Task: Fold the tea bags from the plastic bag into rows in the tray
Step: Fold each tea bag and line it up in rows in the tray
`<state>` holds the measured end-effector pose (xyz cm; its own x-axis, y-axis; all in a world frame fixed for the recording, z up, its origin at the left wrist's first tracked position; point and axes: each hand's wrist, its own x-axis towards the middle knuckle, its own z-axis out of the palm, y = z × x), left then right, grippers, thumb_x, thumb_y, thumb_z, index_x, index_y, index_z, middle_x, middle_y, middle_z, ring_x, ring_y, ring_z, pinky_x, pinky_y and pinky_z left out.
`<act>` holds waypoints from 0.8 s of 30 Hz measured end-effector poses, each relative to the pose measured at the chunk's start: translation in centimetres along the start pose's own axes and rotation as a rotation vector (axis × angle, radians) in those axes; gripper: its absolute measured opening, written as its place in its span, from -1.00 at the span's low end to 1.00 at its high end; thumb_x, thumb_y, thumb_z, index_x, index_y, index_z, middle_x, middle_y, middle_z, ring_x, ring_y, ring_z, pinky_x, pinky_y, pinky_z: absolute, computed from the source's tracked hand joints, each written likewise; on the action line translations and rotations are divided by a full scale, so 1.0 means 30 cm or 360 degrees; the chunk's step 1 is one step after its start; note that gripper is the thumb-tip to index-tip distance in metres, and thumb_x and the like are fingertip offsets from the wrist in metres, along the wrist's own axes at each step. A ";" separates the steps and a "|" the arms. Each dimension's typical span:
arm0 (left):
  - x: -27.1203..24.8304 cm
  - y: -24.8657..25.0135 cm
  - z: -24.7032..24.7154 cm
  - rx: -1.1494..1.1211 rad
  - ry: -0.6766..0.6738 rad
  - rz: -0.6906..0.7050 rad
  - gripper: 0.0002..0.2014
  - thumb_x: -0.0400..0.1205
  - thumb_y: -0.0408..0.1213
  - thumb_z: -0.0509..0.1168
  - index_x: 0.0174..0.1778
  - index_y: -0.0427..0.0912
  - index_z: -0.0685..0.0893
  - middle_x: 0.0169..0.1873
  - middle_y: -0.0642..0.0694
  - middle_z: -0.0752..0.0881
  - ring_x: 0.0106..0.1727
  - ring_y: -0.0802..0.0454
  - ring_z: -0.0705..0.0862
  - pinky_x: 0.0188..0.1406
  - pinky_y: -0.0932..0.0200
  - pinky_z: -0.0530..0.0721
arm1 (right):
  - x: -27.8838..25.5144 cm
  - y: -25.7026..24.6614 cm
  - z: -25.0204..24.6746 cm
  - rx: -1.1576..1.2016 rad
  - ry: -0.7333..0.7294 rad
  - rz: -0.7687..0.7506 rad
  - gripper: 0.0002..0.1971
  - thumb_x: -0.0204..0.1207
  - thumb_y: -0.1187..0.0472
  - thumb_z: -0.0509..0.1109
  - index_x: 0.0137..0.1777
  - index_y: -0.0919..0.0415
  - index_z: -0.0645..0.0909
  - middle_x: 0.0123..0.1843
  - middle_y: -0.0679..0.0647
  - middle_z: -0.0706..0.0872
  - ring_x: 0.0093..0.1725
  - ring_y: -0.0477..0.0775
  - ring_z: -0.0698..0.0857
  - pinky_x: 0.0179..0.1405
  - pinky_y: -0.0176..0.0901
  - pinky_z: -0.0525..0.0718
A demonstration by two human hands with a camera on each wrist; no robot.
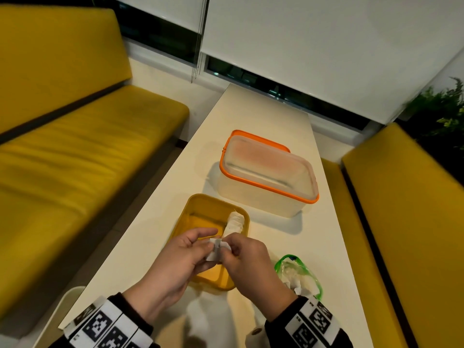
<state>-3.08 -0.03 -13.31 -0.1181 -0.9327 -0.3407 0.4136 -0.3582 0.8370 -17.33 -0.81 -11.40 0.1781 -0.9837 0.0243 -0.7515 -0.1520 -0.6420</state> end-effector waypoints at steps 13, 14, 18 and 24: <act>0.018 -0.006 -0.070 0.0332 0.0146 0.0156 -0.78 0.53 -0.57 0.35 -0.04 -0.17 0.67 -0.15 -0.20 0.75 -0.11 -0.07 0.75 -0.04 0.03 0.77 | 0.092 -0.013 -0.089 0.0059 -0.0252 0.0068 -0.93 0.56 0.21 0.37 -0.12 0.10 0.68 -0.24 0.07 0.69 -0.30 -0.12 0.60 -0.30 -0.23 0.57; 0.016 -0.006 -0.083 0.0394 0.0162 0.0177 -0.75 0.52 -0.54 0.38 0.00 -0.12 0.68 -0.09 -0.16 0.76 -0.04 -0.08 0.75 0.02 0.00 0.75 | 0.101 -0.005 -0.091 -0.0085 -0.0269 0.0028 -0.91 0.58 0.19 0.35 -0.08 0.05 0.69 -0.20 0.01 0.68 -0.25 -0.12 0.59 -0.27 -0.28 0.55; 0.008 0.001 -0.117 0.0440 0.0179 0.0215 -0.74 0.50 -0.52 0.41 0.02 -0.12 0.69 0.00 -0.14 0.75 0.09 -0.11 0.73 0.10 -0.04 0.73 | 0.130 0.017 -0.070 -0.0529 -0.0542 0.0060 -0.82 0.58 0.12 0.30 0.07 0.05 0.72 0.00 0.04 0.73 -0.03 0.04 0.64 -0.03 -0.12 0.67; -0.008 0.003 -0.125 0.0431 0.0153 0.0229 -0.66 0.26 -0.26 0.45 -0.04 -0.15 0.73 -0.10 -0.14 0.78 0.01 -0.11 0.76 0.03 0.02 0.77 | 0.157 0.025 0.013 -0.1160 -0.0700 0.0120 -0.78 0.60 0.05 0.31 0.19 0.02 0.64 0.09 0.09 0.68 0.18 0.21 0.51 0.24 0.04 0.33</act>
<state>0.38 0.32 -14.78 0.0153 -0.9710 -0.2386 0.1629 -0.2330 0.9587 -16.80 -5.53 -12.07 0.2281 -0.8899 -0.3950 -0.9653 -0.2596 0.0272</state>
